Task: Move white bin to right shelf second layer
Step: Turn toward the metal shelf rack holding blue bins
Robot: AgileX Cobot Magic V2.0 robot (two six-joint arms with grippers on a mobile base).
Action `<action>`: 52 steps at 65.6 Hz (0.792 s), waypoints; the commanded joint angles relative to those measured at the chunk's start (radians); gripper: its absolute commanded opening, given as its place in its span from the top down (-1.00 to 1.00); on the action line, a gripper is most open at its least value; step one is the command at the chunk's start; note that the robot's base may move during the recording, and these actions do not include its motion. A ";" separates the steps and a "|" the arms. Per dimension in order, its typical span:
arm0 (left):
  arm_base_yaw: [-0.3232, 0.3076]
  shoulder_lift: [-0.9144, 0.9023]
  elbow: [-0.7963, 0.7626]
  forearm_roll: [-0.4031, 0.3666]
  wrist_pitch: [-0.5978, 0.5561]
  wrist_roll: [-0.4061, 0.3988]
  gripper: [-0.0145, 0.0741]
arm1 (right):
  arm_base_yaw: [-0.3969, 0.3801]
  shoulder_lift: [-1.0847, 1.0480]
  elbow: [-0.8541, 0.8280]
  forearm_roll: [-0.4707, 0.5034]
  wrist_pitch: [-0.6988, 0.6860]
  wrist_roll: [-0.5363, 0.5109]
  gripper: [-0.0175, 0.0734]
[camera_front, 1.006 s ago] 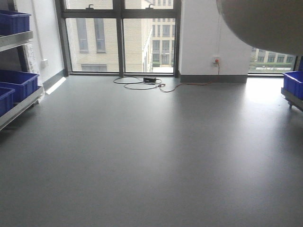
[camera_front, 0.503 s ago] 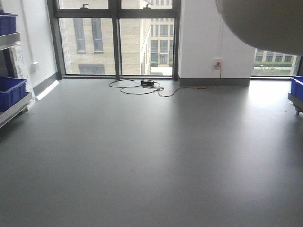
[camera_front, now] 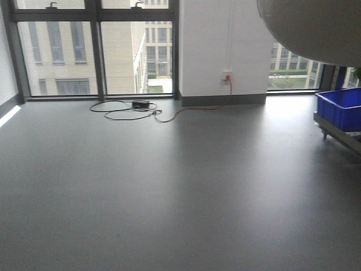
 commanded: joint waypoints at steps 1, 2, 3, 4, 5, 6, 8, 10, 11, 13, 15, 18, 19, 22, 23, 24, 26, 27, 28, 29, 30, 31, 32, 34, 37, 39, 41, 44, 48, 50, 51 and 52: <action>-0.006 -0.014 0.037 0.000 -0.086 -0.003 0.48 | -0.004 -0.002 -0.030 -0.003 -0.096 -0.002 0.50; -0.006 -0.014 0.037 0.000 -0.086 -0.003 0.48 | -0.004 -0.002 -0.030 -0.003 -0.096 -0.002 0.50; -0.006 -0.014 0.037 0.000 -0.086 -0.003 0.48 | -0.004 -0.002 -0.030 -0.003 -0.096 -0.002 0.50; -0.006 -0.014 0.037 0.000 -0.086 -0.003 0.48 | -0.004 -0.002 -0.030 -0.003 -0.096 -0.002 0.50; -0.006 -0.014 0.037 0.000 -0.086 -0.003 0.48 | -0.004 -0.002 -0.030 -0.003 -0.096 -0.002 0.50; -0.006 -0.014 0.037 0.000 -0.086 -0.003 0.48 | -0.004 -0.002 -0.030 -0.003 -0.096 -0.002 0.50; -0.006 -0.014 0.037 0.000 -0.086 -0.003 0.48 | -0.004 -0.002 -0.030 -0.003 -0.096 -0.002 0.50; -0.006 -0.014 0.037 0.000 -0.086 -0.003 0.48 | -0.004 -0.002 -0.030 -0.003 -0.096 -0.002 0.50; -0.006 -0.014 0.037 0.000 -0.086 -0.003 0.48 | -0.004 -0.002 -0.030 -0.003 -0.096 -0.002 0.50; -0.006 -0.014 0.037 0.000 -0.086 -0.003 0.48 | -0.004 -0.002 -0.030 -0.003 -0.096 -0.002 0.50; -0.006 -0.014 0.037 0.000 -0.086 -0.003 0.48 | -0.004 -0.002 -0.030 -0.003 -0.096 -0.002 0.50; -0.006 -0.014 0.037 0.000 -0.086 -0.003 0.48 | -0.004 -0.002 -0.030 -0.003 -0.096 -0.002 0.50; -0.006 -0.014 0.037 0.000 -0.086 -0.003 0.48 | -0.004 -0.002 -0.030 -0.003 -0.096 -0.002 0.50; -0.006 -0.014 0.037 0.000 -0.086 -0.003 0.48 | -0.004 -0.002 -0.030 -0.003 -0.096 -0.002 0.50; -0.006 -0.014 0.037 0.000 -0.086 -0.003 0.48 | -0.004 -0.002 -0.030 -0.003 -0.096 -0.002 0.50; -0.006 -0.014 0.037 0.000 -0.086 -0.003 0.48 | -0.004 -0.002 -0.030 -0.003 -0.096 -0.002 0.50; -0.006 -0.014 0.037 0.000 -0.086 -0.003 0.48 | -0.004 -0.002 -0.030 -0.003 -0.096 -0.002 0.50; -0.006 -0.014 0.037 0.000 -0.086 -0.003 0.48 | -0.004 -0.002 -0.030 -0.003 -0.096 -0.002 0.50; -0.006 -0.014 0.037 0.000 -0.086 -0.003 0.48 | -0.004 -0.002 -0.030 -0.003 -0.096 -0.002 0.50; -0.006 -0.014 0.037 0.000 -0.086 -0.003 0.48 | -0.004 -0.002 -0.030 -0.003 -0.096 -0.002 0.50; -0.006 -0.014 0.037 0.000 -0.086 -0.003 0.48 | -0.004 -0.002 -0.030 -0.003 -0.096 -0.002 0.50; -0.006 -0.014 0.037 0.000 -0.086 -0.003 0.48 | -0.004 -0.002 -0.030 -0.003 -0.096 -0.002 0.50; -0.006 -0.014 0.037 0.000 -0.086 -0.003 0.48 | -0.004 -0.002 -0.030 -0.003 -0.096 -0.002 0.50; -0.006 -0.014 0.037 0.000 -0.086 -0.003 0.48 | -0.004 -0.002 -0.030 -0.003 -0.096 -0.002 0.50; -0.006 -0.014 0.037 0.000 -0.086 -0.003 0.48 | -0.004 -0.002 -0.030 -0.003 -0.096 -0.002 0.50; -0.006 -0.014 0.037 0.000 -0.086 -0.003 0.48 | -0.004 -0.002 -0.030 -0.003 -0.096 -0.002 0.50; -0.006 -0.014 0.037 0.000 -0.086 -0.003 0.48 | -0.004 -0.002 -0.030 -0.003 -0.096 -0.002 0.50; -0.006 -0.014 0.037 0.000 -0.086 -0.003 0.48 | -0.004 -0.002 -0.030 -0.003 -0.096 -0.002 0.50; -0.006 -0.014 0.037 0.000 -0.086 -0.003 0.48 | -0.004 -0.002 -0.030 -0.003 -0.096 -0.002 0.50; -0.006 -0.014 0.037 0.000 -0.086 -0.003 0.48 | -0.004 -0.002 -0.030 -0.003 -0.096 -0.002 0.50; -0.006 -0.014 0.037 0.000 -0.086 -0.003 0.48 | -0.004 -0.002 -0.030 -0.003 -0.096 -0.002 0.50; -0.006 -0.014 0.037 0.000 -0.086 -0.003 0.48 | -0.004 -0.002 -0.030 -0.003 -0.096 -0.002 0.50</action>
